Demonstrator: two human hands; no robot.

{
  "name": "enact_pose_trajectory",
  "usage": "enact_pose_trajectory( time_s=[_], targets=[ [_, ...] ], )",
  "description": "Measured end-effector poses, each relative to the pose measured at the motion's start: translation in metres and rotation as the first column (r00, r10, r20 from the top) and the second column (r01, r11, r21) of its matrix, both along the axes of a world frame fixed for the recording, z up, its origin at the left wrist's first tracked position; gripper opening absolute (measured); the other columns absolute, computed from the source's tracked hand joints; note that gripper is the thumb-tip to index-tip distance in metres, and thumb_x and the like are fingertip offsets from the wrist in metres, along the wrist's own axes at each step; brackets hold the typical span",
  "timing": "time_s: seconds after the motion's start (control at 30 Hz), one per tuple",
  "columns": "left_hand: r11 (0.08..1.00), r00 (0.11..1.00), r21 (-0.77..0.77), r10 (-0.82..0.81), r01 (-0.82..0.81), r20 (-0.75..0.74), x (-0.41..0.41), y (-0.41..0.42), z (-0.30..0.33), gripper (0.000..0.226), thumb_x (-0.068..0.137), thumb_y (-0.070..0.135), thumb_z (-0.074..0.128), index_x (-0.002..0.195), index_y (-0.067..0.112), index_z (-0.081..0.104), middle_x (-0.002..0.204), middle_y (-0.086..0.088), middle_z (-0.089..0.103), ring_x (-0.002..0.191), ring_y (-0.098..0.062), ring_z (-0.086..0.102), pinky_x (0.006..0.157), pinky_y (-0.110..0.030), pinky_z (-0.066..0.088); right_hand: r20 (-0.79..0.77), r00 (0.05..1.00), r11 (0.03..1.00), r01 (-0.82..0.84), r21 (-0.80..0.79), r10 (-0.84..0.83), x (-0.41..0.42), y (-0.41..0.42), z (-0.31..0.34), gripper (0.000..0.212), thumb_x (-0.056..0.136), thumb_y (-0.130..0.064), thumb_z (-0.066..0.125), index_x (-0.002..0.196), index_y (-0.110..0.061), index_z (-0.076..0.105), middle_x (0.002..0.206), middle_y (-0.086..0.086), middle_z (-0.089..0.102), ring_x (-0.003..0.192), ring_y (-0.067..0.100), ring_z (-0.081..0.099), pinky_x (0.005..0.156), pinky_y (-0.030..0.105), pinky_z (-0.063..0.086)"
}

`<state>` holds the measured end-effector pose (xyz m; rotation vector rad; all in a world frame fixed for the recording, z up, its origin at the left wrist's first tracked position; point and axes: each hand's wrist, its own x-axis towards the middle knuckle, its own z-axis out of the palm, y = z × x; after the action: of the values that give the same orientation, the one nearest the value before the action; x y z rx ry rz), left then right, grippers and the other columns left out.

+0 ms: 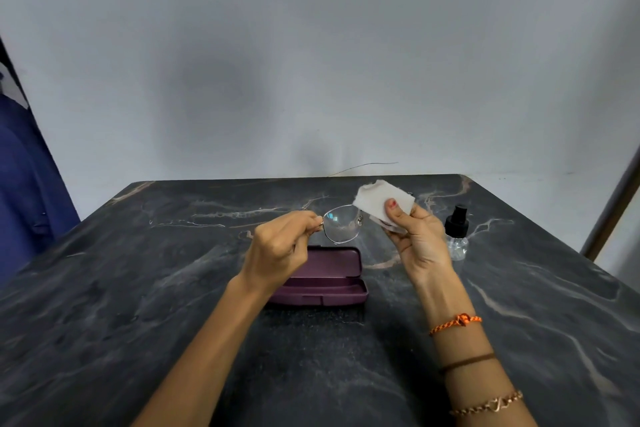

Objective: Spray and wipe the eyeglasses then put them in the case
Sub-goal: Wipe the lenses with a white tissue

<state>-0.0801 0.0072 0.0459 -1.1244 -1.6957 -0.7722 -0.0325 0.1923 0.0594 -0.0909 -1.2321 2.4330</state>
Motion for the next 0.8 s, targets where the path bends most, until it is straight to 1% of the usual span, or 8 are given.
enact_pose_trajectory(
  time_s=[0.1,0.23,0.3,0.37,0.5,0.6,0.7,0.8],
  targets=[
    [0.999,0.999,0.023,0.031,-0.031,0.009,-0.003,-0.003,-0.001,0.018,0.059,-0.027,0.064,0.067,-0.011,0.066,0.066,-0.017,0.069,0.063,-0.022,0.068,0.072,-0.018,0.052,0.042,0.999,0.999,0.026,0.041,-0.028,0.0,-0.001,0.0,0.013,0.077,0.004,0.062,0.079,-0.01,0.063,0.06,-0.005,0.073,0.06,0.005,0.069,0.055,0.015,0.056],
    [0.998,0.999,0.056,0.023,-0.025,0.03,-0.003,-0.002,-0.001,0.022,0.057,-0.031,0.065,0.068,-0.012,0.065,0.068,-0.019,0.069,0.07,-0.017,0.064,0.077,-0.011,0.049,0.004,1.0,0.987,0.027,-0.158,-0.026,-0.003,-0.008,0.0,0.009,0.085,-0.004,0.056,0.08,-0.008,0.061,0.059,-0.003,0.073,0.056,0.01,0.069,0.053,0.022,0.058],
    [0.999,1.0,0.051,0.005,-0.006,0.017,0.0,0.001,0.001,0.018,0.062,-0.028,0.061,0.067,-0.012,0.065,0.068,-0.019,0.069,0.067,-0.021,0.067,0.074,-0.015,0.052,0.008,0.999,0.967,0.038,-0.251,-0.038,-0.004,-0.009,-0.001,0.008,0.086,-0.009,0.057,0.079,-0.009,0.06,0.056,-0.003,0.072,0.053,0.01,0.069,0.05,0.024,0.058],
    [1.0,1.0,0.028,-0.011,0.011,-0.007,0.004,0.004,0.003,0.015,0.072,-0.02,0.053,0.066,-0.012,0.065,0.068,-0.019,0.069,0.066,-0.025,0.069,0.072,-0.022,0.054,0.021,0.999,0.96,0.038,-0.277,-0.033,-0.005,-0.01,-0.003,0.006,0.085,-0.013,0.059,0.079,-0.011,0.06,0.056,-0.003,0.071,0.052,0.008,0.068,0.05,0.022,0.057],
    [1.0,0.999,-0.01,-0.006,0.006,-0.033,0.007,0.006,0.004,0.021,0.075,-0.011,0.047,0.066,-0.013,0.065,0.067,-0.019,0.069,0.067,-0.028,0.07,0.07,-0.028,0.054,0.021,1.0,0.981,0.003,-0.192,0.001,-0.006,-0.012,-0.005,0.007,0.072,-0.012,0.066,0.078,-0.012,0.062,0.057,-0.005,0.065,0.046,0.005,0.055,0.051,0.016,0.051],
    [1.0,0.999,0.005,0.02,-0.02,-0.03,0.005,0.003,0.003,0.021,0.075,-0.012,0.047,0.065,-0.013,0.065,0.066,-0.018,0.069,0.065,-0.026,0.07,0.068,-0.027,0.054,0.023,1.0,0.994,-0.012,-0.109,0.014,-0.006,-0.008,-0.006,0.011,0.078,0.001,0.061,0.083,-0.009,0.062,0.056,-0.006,0.071,0.049,0.003,0.064,0.053,0.015,0.054],
    [0.998,0.998,0.04,0.056,-0.056,-0.014,0.0,-0.001,0.0,0.016,0.066,-0.024,0.056,0.065,-0.012,0.066,0.065,-0.018,0.069,0.063,-0.025,0.069,0.071,-0.024,0.053,0.05,0.998,0.999,-0.028,0.018,0.027,-0.004,-0.002,-0.005,0.018,0.072,0.007,0.064,0.082,-0.007,0.063,0.063,-0.003,0.074,0.06,0.007,0.07,0.055,0.017,0.057],
    [0.993,0.997,0.093,0.074,-0.076,0.027,-0.005,-0.004,-0.003,0.027,0.053,-0.034,0.064,0.068,-0.012,0.066,0.067,-0.019,0.069,0.064,-0.024,0.068,0.075,-0.016,0.052,0.093,0.995,0.99,-0.032,0.135,0.02,-0.001,-0.001,-0.003,0.018,0.068,0.007,0.068,0.079,-0.007,0.065,0.061,-0.003,0.074,0.06,0.007,0.07,0.054,0.016,0.056]
  ],
)
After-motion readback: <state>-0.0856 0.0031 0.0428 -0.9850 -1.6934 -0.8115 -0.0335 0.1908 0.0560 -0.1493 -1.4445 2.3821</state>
